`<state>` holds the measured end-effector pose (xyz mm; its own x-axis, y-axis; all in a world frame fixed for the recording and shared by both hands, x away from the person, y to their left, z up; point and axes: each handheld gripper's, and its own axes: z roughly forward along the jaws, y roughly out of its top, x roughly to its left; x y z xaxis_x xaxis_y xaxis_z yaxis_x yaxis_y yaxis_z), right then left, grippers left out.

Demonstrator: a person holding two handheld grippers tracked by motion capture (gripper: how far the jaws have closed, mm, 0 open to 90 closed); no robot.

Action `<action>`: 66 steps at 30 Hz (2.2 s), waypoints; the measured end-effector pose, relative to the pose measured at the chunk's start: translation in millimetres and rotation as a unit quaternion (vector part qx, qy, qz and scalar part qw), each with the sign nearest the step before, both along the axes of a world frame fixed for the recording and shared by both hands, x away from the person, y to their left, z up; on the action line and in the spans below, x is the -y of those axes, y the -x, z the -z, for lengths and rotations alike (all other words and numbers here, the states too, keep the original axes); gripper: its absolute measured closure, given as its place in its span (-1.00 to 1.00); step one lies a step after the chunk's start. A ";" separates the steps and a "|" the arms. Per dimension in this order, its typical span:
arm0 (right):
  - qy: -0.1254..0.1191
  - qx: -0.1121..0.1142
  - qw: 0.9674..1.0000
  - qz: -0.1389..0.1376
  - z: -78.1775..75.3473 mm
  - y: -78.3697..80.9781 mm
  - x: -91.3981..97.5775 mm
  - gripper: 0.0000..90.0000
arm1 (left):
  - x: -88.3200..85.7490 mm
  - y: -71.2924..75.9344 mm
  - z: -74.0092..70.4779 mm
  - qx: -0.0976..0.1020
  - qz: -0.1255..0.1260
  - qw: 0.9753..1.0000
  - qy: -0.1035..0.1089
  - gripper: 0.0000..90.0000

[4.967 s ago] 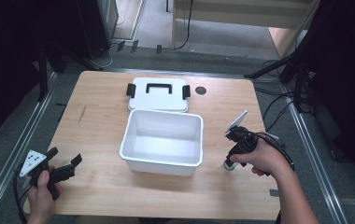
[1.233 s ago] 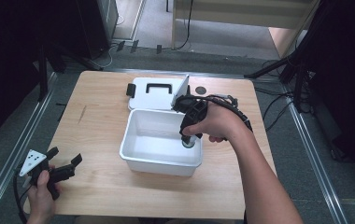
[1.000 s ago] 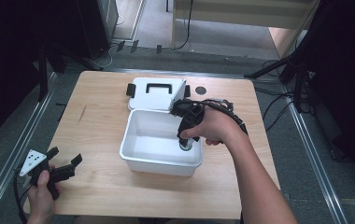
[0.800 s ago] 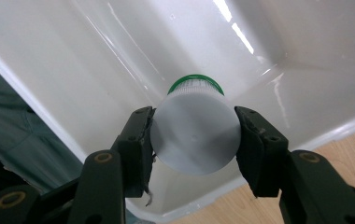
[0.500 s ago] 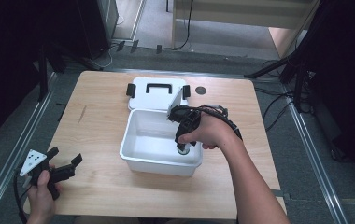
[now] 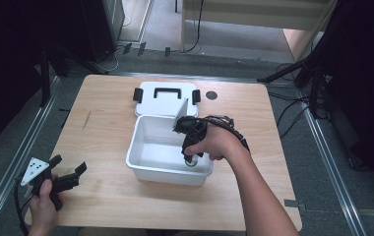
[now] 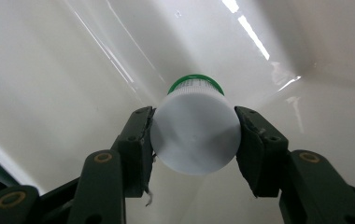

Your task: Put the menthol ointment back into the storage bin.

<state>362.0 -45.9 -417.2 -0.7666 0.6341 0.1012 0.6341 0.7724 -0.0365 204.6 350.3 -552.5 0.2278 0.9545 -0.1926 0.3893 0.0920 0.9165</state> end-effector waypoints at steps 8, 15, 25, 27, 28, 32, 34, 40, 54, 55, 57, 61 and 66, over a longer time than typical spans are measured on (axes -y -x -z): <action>0.001 -0.006 1.000 -0.004 14.0 -0.4 -2.8 0.14 | -0.1 0.0 -0.1 -0.001 0.000 1.000 0.000 -1.00; 0.008 -0.008 1.000 -0.009 21.4 -0.1 -3.2 0.14 | -0.2 -0.1 -0.1 -0.002 0.000 1.000 0.000 -1.00; 0.011 -0.014 1.000 -0.011 32.0 -0.2 -4.7 0.14 | -0.3 -0.3 -0.1 -0.002 0.001 1.000 0.000 -1.00; 0.009 -0.015 1.000 -0.011 33.7 0.2 -4.9 0.14 | -0.2 -0.3 -0.1 -0.002 0.000 1.000 0.000 -1.00; 0.011 -0.016 1.000 -0.011 34.2 0.3 -4.9 0.14 | -0.3 -0.3 -0.1 -0.002 0.000 1.000 0.000 -1.00; 0.012 -0.018 1.000 -0.011 36.7 0.6 -4.5 0.14 | -0.3 -0.4 -0.1 -0.002 0.000 1.000 0.000 -1.00; 0.013 -0.021 1.000 -0.015 39.3 1.3 -4.3 0.14 | -0.3 -0.4 -0.1 -0.002 0.000 1.000 0.000 -1.00; 0.021 -0.021 0.999 -0.022 43.2 2.5 -5.1 0.14 | -0.3 -0.4 0.0 -0.001 0.000 1.000 0.001 -1.00; 0.040 -0.017 0.998 -0.037 49.9 5.2 -7.5 0.14 | -0.4 -0.3 0.0 -0.001 0.000 1.000 0.001 -1.00; 0.040 -0.017 0.998 -0.037 50.1 5.2 -7.6 0.13 | -0.4 -0.4 0.0 -0.001 0.000 1.000 0.002 -1.00; 0.039 -0.016 0.998 -0.037 49.9 5.3 -7.6 0.13 | -0.5 -0.4 0.0 -0.001 0.000 1.000 0.001 -1.00; 0.039 -0.016 0.998 -0.042 50.3 6.1 -7.5 0.13 | -0.4 -0.4 0.0 -0.001 0.000 1.000 0.001 -1.00; 0.037 -0.009 0.998 -0.042 47.9 7.2 -7.6 0.07 | -0.4 -0.3 0.0 -0.001 0.001 1.000 0.001 -1.00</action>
<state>354.8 -38.3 -465.1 -0.8153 0.5746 0.0719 0.5665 0.8172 -0.1063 204.9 350.7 -552.5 0.2285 0.9539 -0.1946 0.3917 0.0929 0.9154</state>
